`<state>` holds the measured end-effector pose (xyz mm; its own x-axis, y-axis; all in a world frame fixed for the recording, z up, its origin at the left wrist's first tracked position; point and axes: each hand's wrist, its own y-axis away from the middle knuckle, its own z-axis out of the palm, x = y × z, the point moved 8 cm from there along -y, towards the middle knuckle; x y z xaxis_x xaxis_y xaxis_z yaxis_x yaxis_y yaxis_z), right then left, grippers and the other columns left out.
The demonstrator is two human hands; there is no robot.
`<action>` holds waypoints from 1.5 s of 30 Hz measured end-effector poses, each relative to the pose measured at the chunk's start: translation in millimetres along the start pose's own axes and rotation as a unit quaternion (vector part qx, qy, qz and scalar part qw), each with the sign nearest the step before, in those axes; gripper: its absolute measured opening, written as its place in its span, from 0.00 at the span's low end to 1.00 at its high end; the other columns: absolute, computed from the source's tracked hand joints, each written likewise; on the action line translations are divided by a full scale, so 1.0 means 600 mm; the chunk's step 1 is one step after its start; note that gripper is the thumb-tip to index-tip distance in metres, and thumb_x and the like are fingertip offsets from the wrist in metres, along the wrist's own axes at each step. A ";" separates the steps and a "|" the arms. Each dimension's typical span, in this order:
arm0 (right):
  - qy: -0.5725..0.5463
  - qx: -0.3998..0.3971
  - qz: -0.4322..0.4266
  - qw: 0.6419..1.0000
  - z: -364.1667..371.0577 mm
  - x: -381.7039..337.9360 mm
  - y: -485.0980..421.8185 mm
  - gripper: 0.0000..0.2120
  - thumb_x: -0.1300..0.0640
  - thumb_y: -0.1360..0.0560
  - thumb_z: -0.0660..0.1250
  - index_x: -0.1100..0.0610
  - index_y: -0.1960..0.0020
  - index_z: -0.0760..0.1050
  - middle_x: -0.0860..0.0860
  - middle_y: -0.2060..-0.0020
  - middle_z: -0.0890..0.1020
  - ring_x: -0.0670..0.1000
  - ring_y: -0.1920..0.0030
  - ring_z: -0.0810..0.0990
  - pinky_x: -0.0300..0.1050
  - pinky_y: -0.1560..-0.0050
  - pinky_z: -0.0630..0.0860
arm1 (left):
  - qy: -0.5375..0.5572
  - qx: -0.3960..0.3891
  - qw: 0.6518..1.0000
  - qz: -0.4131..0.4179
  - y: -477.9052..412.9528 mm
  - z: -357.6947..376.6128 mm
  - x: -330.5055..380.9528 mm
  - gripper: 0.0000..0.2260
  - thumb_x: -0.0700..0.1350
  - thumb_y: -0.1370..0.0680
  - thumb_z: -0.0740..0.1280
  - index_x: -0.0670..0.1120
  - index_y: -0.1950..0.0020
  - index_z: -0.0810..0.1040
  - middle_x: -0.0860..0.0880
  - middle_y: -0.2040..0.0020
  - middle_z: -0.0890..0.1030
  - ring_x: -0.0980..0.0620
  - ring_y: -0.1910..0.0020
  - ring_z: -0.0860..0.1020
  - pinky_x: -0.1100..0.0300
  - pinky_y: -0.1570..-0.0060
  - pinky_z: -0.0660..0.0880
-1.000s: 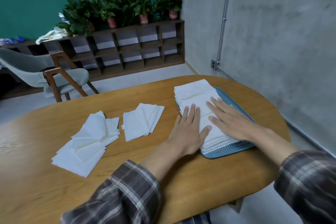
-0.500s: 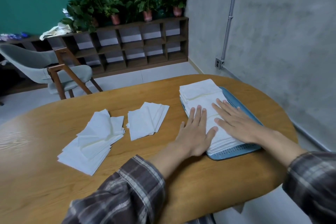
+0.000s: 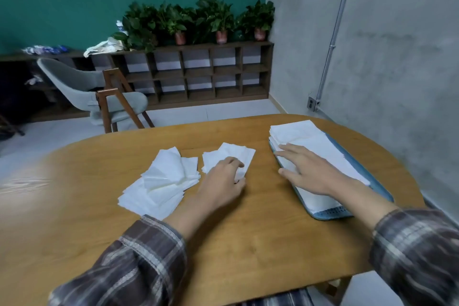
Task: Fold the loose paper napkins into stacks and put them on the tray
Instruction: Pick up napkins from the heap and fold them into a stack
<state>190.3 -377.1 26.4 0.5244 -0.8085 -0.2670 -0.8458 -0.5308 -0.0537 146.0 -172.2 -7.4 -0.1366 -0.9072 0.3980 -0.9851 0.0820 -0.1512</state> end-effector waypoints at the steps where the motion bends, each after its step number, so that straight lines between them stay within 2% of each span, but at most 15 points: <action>1: 0.000 -0.006 -0.009 1.000 0.011 -0.022 -0.008 0.27 0.44 0.15 0.62 0.47 0.17 0.63 0.45 0.17 0.59 0.46 0.17 0.54 0.49 0.20 0.57 | -0.011 -0.003 1.000 -0.009 0.010 -0.002 -0.027 0.20 0.50 0.17 0.66 0.47 0.26 0.74 0.50 0.24 0.73 0.48 0.26 0.71 0.53 0.33 0.71; 6: -0.029 -0.026 -0.045 0.998 0.081 -0.108 -0.057 0.27 0.46 0.15 0.64 0.47 0.18 0.64 0.45 0.17 0.62 0.47 0.17 0.57 0.50 0.18 0.59 | -0.012 -0.008 1.000 -0.016 0.058 -0.008 -0.110 0.23 0.58 0.19 0.69 0.50 0.27 0.76 0.53 0.32 0.78 0.50 0.33 0.77 0.53 0.37 0.75; 11: -0.093 -0.019 -0.077 0.992 0.138 -0.169 -0.089 0.27 0.57 0.18 0.66 0.47 0.20 0.68 0.43 0.19 0.65 0.46 0.18 0.59 0.48 0.19 0.58 | -0.013 0.034 0.999 0.004 0.097 -0.036 -0.148 0.27 0.67 0.25 0.73 0.52 0.33 0.81 0.56 0.44 0.77 0.54 0.43 0.77 0.55 0.48 0.75; 14: -0.134 -0.010 -0.099 0.986 0.161 -0.197 -0.103 0.27 0.60 0.21 0.68 0.47 0.23 0.73 0.42 0.22 0.70 0.43 0.20 0.62 0.40 0.20 0.57 | -0.005 0.043 0.999 0.024 0.115 -0.054 -0.177 0.25 0.68 0.26 0.73 0.53 0.37 0.82 0.58 0.49 0.76 0.56 0.49 0.77 0.57 0.53 0.75; 16: -0.154 0.005 -0.113 0.981 0.163 -0.212 -0.110 0.25 0.59 0.23 0.70 0.47 0.26 0.76 0.40 0.25 0.74 0.41 0.23 0.67 0.38 0.22 0.61 | 0.028 0.026 0.999 0.037 0.123 -0.062 -0.198 0.23 0.69 0.25 0.73 0.55 0.38 0.84 0.60 0.49 0.76 0.60 0.52 0.76 0.59 0.53 0.76; 21: -0.199 0.006 -0.132 0.971 0.167 -0.235 -0.129 0.21 0.56 0.24 0.75 0.45 0.33 0.81 0.34 0.38 0.81 0.37 0.34 0.77 0.35 0.30 0.68 | 0.134 0.008 0.990 0.042 0.132 -0.072 -0.230 0.14 0.62 0.20 0.70 0.56 0.40 0.86 0.63 0.42 0.82 0.60 0.45 0.82 0.59 0.46 0.79; 25: -0.214 0.031 -0.151 0.965 0.174 -0.232 -0.134 0.18 0.58 0.25 0.77 0.48 0.36 0.84 0.35 0.43 0.83 0.38 0.37 0.79 0.31 0.32 0.67 | 0.134 0.051 0.988 0.049 0.128 -0.080 -0.226 0.09 0.54 0.16 0.69 0.52 0.45 0.87 0.61 0.47 0.85 0.61 0.50 0.83 0.65 0.55 0.76; 29: -0.223 0.048 -0.170 0.959 0.178 -0.226 -0.138 0.13 0.57 0.24 0.78 0.50 0.40 0.86 0.36 0.45 0.85 0.40 0.39 0.80 0.34 0.36 0.72 | 0.176 0.076 0.981 0.009 0.126 -0.082 -0.237 0.07 0.49 0.16 0.69 0.54 0.48 0.88 0.62 0.52 0.85 0.58 0.54 0.82 0.70 0.59 0.70; 32: -0.244 0.089 -0.172 0.950 0.172 -0.223 -0.140 0.07 0.59 0.23 0.77 0.52 0.46 0.88 0.38 0.49 0.86 0.43 0.41 0.82 0.39 0.39 0.75 | 0.228 0.140 0.964 -0.010 0.126 -0.096 -0.237 0.06 0.46 0.17 0.71 0.53 0.50 0.88 0.59 0.55 0.86 0.54 0.52 0.84 0.63 0.54 0.76; 36: -0.290 0.138 -0.152 0.935 0.142 -0.219 -0.131 0.04 0.59 0.23 0.77 0.52 0.50 0.88 0.40 0.55 0.86 0.45 0.48 0.83 0.35 0.46 0.74 | 0.269 0.183 0.945 -0.027 0.119 -0.111 -0.216 0.05 0.48 0.22 0.77 0.55 0.47 0.88 0.61 0.53 0.86 0.56 0.49 0.83 0.65 0.49 0.75; 38: -0.332 0.149 -0.116 0.924 0.131 -0.208 -0.129 0.06 0.57 0.23 0.77 0.49 0.47 0.87 0.42 0.56 0.86 0.45 0.50 0.84 0.37 0.49 0.75 | 0.301 0.183 0.935 -0.033 0.103 -0.107 -0.210 0.01 0.46 0.21 0.76 0.53 0.52 0.87 0.58 0.58 0.85 0.55 0.56 0.82 0.55 0.53 0.78; 39: -0.374 0.147 -0.093 0.911 0.129 -0.200 -0.129 0.09 0.56 0.23 0.77 0.47 0.44 0.85 0.44 0.57 0.86 0.45 0.51 0.84 0.41 0.50 0.77 | 0.318 0.193 0.927 -0.043 0.094 -0.105 -0.213 0.03 0.46 0.20 0.75 0.52 0.54 0.86 0.56 0.61 0.84 0.53 0.59 0.81 0.53 0.56 0.77; 41: -0.491 0.119 -0.062 0.861 0.126 -0.188 -0.127 0.19 0.55 0.24 0.77 0.44 0.36 0.79 0.50 0.58 0.86 0.50 0.53 0.85 0.47 0.51 0.81 | 0.372 0.218 0.899 -0.072 0.079 -0.099 -0.222 0.05 0.45 0.20 0.75 0.49 0.55 0.86 0.51 0.61 0.85 0.49 0.60 0.81 0.53 0.59 0.76; 43: -0.577 0.078 -0.052 0.811 0.125 -0.184 -0.125 0.25 0.55 0.27 0.77 0.45 0.32 0.75 0.53 0.52 0.87 0.53 0.49 0.87 0.49 0.50 0.85 | 0.411 0.233 0.876 -0.098 0.074 -0.094 -0.228 0.05 0.46 0.20 0.75 0.49 0.55 0.86 0.48 0.59 0.86 0.48 0.60 0.81 0.54 0.59 0.76; 45: -0.572 0.067 -0.069 0.815 0.122 -0.188 -0.122 0.20 0.59 0.25 0.76 0.50 0.35 0.79 0.50 0.48 0.87 0.50 0.45 0.86 0.44 0.46 0.83 | 0.427 0.225 0.869 -0.112 0.073 -0.084 -0.227 0.05 0.46 0.20 0.75 0.47 0.56 0.86 0.51 0.62 0.85 0.55 0.62 0.80 0.60 0.60 0.74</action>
<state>186.1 -228.2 -9.9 0.2446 0.0626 -0.9676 -0.8299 -0.5025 -0.2423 116.0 -24.2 -22.4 -0.1632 -0.2270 0.9601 -0.8823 -0.4019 -0.2450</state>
